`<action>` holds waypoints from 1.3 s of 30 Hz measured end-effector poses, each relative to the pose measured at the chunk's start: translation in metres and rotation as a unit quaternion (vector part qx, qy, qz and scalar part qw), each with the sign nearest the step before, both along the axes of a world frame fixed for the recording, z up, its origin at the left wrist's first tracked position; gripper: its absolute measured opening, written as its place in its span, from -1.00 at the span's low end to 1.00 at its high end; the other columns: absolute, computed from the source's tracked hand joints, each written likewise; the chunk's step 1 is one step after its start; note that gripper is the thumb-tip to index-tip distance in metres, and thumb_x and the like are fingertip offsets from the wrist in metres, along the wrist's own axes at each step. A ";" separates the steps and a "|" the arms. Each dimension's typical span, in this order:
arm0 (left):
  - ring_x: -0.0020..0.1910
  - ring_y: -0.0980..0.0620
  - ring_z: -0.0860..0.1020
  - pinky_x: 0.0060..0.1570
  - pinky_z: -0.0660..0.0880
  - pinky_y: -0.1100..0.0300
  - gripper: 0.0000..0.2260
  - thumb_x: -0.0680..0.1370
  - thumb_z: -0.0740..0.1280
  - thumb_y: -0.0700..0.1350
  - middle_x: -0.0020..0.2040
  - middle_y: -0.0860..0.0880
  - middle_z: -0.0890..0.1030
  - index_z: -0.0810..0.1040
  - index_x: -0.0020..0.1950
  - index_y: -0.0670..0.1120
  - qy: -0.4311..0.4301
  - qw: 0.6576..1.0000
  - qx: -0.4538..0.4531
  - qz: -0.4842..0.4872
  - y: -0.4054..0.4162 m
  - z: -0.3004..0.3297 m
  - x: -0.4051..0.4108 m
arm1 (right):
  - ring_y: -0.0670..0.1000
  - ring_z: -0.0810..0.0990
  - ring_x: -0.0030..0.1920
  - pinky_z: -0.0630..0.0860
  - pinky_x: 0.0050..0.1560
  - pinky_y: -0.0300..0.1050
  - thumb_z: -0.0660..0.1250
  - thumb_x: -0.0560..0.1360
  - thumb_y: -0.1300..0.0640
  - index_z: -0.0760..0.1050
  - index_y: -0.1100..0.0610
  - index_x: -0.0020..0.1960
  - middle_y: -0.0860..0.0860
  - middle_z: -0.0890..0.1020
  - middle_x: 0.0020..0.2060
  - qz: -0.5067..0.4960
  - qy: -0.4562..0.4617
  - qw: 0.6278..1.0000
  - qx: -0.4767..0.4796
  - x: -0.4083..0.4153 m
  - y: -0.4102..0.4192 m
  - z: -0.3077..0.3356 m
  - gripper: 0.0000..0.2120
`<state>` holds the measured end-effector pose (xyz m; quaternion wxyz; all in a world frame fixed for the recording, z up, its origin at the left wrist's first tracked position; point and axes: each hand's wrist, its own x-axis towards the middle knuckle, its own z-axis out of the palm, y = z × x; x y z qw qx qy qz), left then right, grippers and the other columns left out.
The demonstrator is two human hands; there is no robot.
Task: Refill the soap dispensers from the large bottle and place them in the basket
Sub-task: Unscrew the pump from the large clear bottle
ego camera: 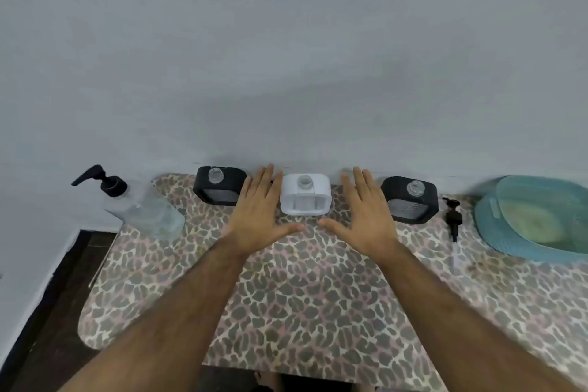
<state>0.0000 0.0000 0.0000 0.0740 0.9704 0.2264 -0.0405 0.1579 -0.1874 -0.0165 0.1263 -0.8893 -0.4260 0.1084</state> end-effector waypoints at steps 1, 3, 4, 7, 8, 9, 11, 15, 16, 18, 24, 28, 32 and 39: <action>0.60 -0.07 -0.20 0.55 -0.22 -0.04 0.10 0.33 -0.11 0.62 0.62 -0.12 -0.16 -0.17 0.61 -0.12 -0.015 1.000 0.001 -0.009 0.000 -0.007 0.000 | 0.02 -0.33 0.59 -0.30 0.54 0.00 -0.20 0.31 -0.66 -0.20 0.03 0.64 0.05 -0.23 0.62 0.005 -0.007 1.000 0.013 0.000 0.001 -0.006 0.12; 0.60 -0.08 -0.16 0.56 -0.16 -0.07 0.09 0.34 -0.10 0.62 0.62 -0.13 -0.13 -0.14 0.62 -0.13 -0.039 0.999 0.020 -0.021 0.002 -0.022 -0.001 | 0.00 -0.35 0.58 -0.30 0.55 0.00 -0.14 0.32 -0.64 -0.22 0.04 0.64 0.04 -0.24 0.61 0.010 -0.027 0.999 0.022 0.002 0.002 -0.018 0.11; 0.60 -0.08 -0.15 0.56 -0.14 -0.07 0.09 0.36 -0.06 0.61 0.62 -0.13 -0.12 -0.13 0.62 -0.14 -0.049 0.998 0.026 -0.024 0.003 -0.026 -0.002 | 0.00 -0.35 0.58 -0.29 0.56 0.01 -0.13 0.32 -0.64 -0.23 0.05 0.63 0.05 -0.24 0.61 0.012 -0.033 0.999 0.024 0.004 0.004 -0.022 0.12; 0.60 -0.07 -0.13 0.56 -0.15 -0.05 0.07 0.39 0.08 0.56 0.62 -0.14 -0.08 -0.11 0.61 -0.16 -0.082 0.994 0.053 -0.045 0.004 -0.046 -0.005 | 0.03 -0.34 0.59 -0.28 0.58 0.04 -0.15 0.30 -0.65 -0.31 0.11 0.62 0.06 -0.30 0.59 0.030 -0.070 0.997 0.019 0.005 0.006 -0.037 0.17; 0.60 -0.05 -0.14 0.56 -0.15 -0.04 0.07 0.40 0.12 0.55 0.62 -0.14 -0.08 -0.11 0.61 -0.16 -0.089 0.993 0.062 -0.052 0.005 -0.050 -0.005 | 0.02 -0.36 0.58 -0.31 0.57 0.02 -0.15 0.29 -0.66 -0.34 0.12 0.61 0.05 -0.34 0.57 0.036 -0.078 0.996 0.018 0.008 0.006 -0.040 0.18; 0.60 -0.04 -0.16 0.56 -0.16 -0.04 0.08 0.40 0.14 0.54 0.62 -0.14 -0.10 -0.13 0.61 -0.17 -0.093 0.992 0.068 -0.053 0.007 -0.052 -0.005 | 0.02 -0.38 0.58 -0.35 0.55 -0.01 -0.15 0.28 -0.66 -0.37 0.12 0.60 0.04 -0.36 0.56 0.036 -0.085 0.996 0.019 0.009 0.007 -0.041 0.19; 0.59 -0.02 -0.25 0.56 -0.20 -0.01 0.10 0.40 0.15 0.53 0.61 -0.10 -0.20 -0.22 0.60 -0.16 -0.097 0.991 0.074 -0.048 0.007 -0.059 -0.004 | 0.01 -0.38 0.58 -0.36 0.54 -0.02 -0.18 0.28 -0.67 -0.39 0.13 0.59 0.05 -0.36 0.57 0.037 -0.100 0.994 0.028 0.009 0.008 -0.047 0.20; 0.59 -0.02 -0.20 0.55 -0.20 0.02 0.12 0.37 0.10 0.55 0.62 -0.11 -0.19 -0.21 0.61 -0.18 -0.130 0.986 0.089 -0.050 0.002 -0.069 -0.006 | 0.03 -0.33 0.59 -0.29 0.57 0.01 -0.18 0.29 -0.67 -0.35 0.15 0.60 0.07 -0.30 0.60 0.031 -0.127 0.991 0.041 0.008 0.009 -0.060 0.20; 0.60 -0.03 -0.18 0.55 -0.19 0.02 0.12 0.36 0.10 0.56 0.62 -0.12 -0.16 -0.19 0.61 -0.18 -0.139 0.985 0.089 -0.052 0.000 -0.072 -0.008 | 0.04 -0.31 0.60 -0.27 0.58 0.02 -0.13 0.31 -0.65 -0.34 0.15 0.61 0.08 -0.28 0.61 0.028 -0.130 0.990 0.042 0.007 0.009 -0.063 0.19; 0.60 -0.02 -0.16 0.55 -0.19 0.04 0.12 0.35 0.07 0.58 0.63 -0.11 -0.15 -0.19 0.61 -0.16 -0.150 0.983 0.096 -0.045 -0.007 -0.077 -0.017 | 0.05 -0.30 0.60 -0.23 0.60 0.05 -0.07 0.33 -0.63 -0.32 0.15 0.61 0.08 -0.27 0.61 0.024 -0.139 0.989 0.041 0.000 0.005 -0.069 0.18; 0.60 -0.03 -0.10 0.56 -0.06 -0.12 0.07 0.36 0.17 0.54 0.63 -0.08 -0.09 -0.15 0.62 -0.08 -0.167 0.980 0.104 -0.022 -0.051 -0.080 -0.070 | 0.10 -0.25 0.61 -0.19 0.59 0.15 -0.04 0.33 -0.63 -0.25 0.03 0.63 0.07 -0.22 0.62 0.000 -0.160 0.986 0.034 -0.051 -0.030 -0.071 0.12; 0.60 -0.03 -0.13 0.55 -0.03 -0.15 0.08 0.29 0.01 0.61 0.63 -0.05 -0.16 -0.22 0.61 0.01 -0.157 0.981 0.113 -0.010 -0.089 -0.068 -0.127 | 0.11 -0.19 0.62 -0.12 0.59 0.18 -0.01 0.32 -0.65 -0.20 -0.03 0.63 0.07 -0.18 0.63 -0.012 -0.150 0.987 0.051 -0.099 -0.070 -0.058 0.10; 0.60 -0.04 -0.11 0.55 -0.09 -0.14 0.03 0.35 0.07 0.58 0.63 -0.04 -0.16 -0.17 0.62 0.02 -0.169 0.977 0.129 -0.003 -0.116 -0.059 -0.180 | 0.12 -0.16 0.62 -0.08 0.59 0.19 0.01 0.36 -0.62 -0.21 -0.02 0.63 0.09 -0.15 0.63 -0.005 -0.163 0.985 0.050 -0.145 -0.104 -0.047 0.08; 0.60 -0.05 -0.07 0.52 -0.08 -0.14 0.02 0.36 0.07 0.57 0.63 -0.07 -0.05 -0.08 0.62 -0.01 -0.198 0.969 0.149 0.017 -0.153 -0.058 -0.251 | 0.12 -0.11 0.62 -0.05 0.58 0.16 0.04 0.40 -0.58 -0.12 0.00 0.65 0.10 -0.08 0.63 0.015 -0.178 0.983 0.053 -0.216 -0.142 -0.041 0.03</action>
